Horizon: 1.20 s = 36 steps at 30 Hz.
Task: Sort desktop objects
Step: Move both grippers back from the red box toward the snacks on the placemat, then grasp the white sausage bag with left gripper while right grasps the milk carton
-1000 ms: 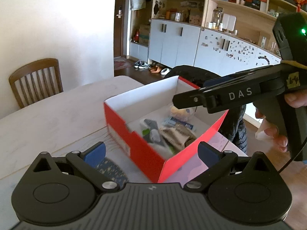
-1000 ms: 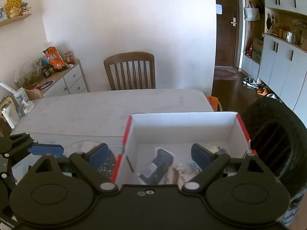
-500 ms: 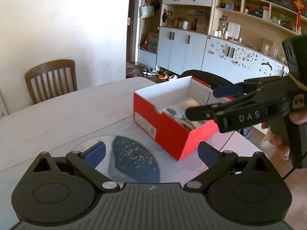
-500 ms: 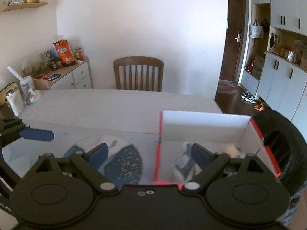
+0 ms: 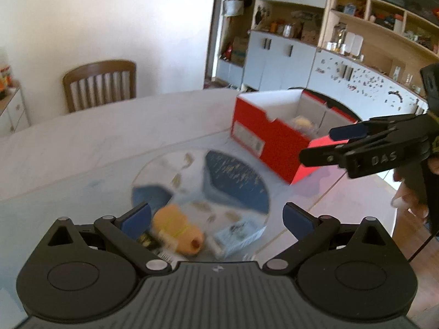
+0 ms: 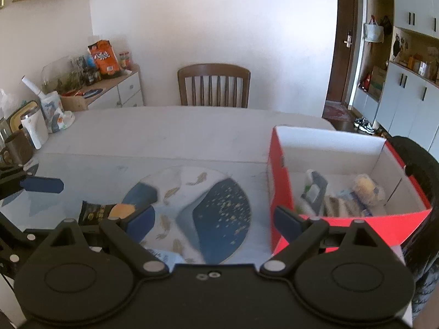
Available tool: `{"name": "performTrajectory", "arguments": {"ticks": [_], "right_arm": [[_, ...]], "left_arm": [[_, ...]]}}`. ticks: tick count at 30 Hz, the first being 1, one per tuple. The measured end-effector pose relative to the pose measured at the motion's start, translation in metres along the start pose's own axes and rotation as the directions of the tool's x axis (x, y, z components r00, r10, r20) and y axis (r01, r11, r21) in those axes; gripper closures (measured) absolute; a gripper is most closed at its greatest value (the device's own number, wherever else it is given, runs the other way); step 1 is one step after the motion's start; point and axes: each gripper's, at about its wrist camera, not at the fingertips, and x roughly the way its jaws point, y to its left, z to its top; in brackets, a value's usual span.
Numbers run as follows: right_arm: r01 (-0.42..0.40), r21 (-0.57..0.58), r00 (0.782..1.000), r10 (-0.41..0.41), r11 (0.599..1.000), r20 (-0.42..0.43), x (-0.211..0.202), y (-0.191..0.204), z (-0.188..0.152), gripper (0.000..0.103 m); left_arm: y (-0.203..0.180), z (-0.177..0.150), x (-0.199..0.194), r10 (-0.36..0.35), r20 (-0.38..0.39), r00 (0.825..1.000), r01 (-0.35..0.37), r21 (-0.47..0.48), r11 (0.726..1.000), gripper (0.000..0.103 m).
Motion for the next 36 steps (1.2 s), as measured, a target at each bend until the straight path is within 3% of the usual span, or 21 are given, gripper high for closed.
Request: {"name": "performTrajectory", "arguments": {"ticks": [10, 36], "right_arm": [[-0.017, -0.038, 0.998, 0.014, 0.999, -0.062, 0.021, 0.033, -0.017, 0.010], [-0.042, -0.017, 0.979, 0.037, 0.999, -0.202, 0.079, 0.079, -0.038, 0.008]], "left_arm": [[0.025, -0.036, 0.009, 0.038, -0.071, 0.997, -0.038, -0.001, 0.999, 0.001], [0.073, -0.068, 0.044, 0.043, -0.181, 0.983, -0.045, -0.004, 0.999, 0.002]]}}
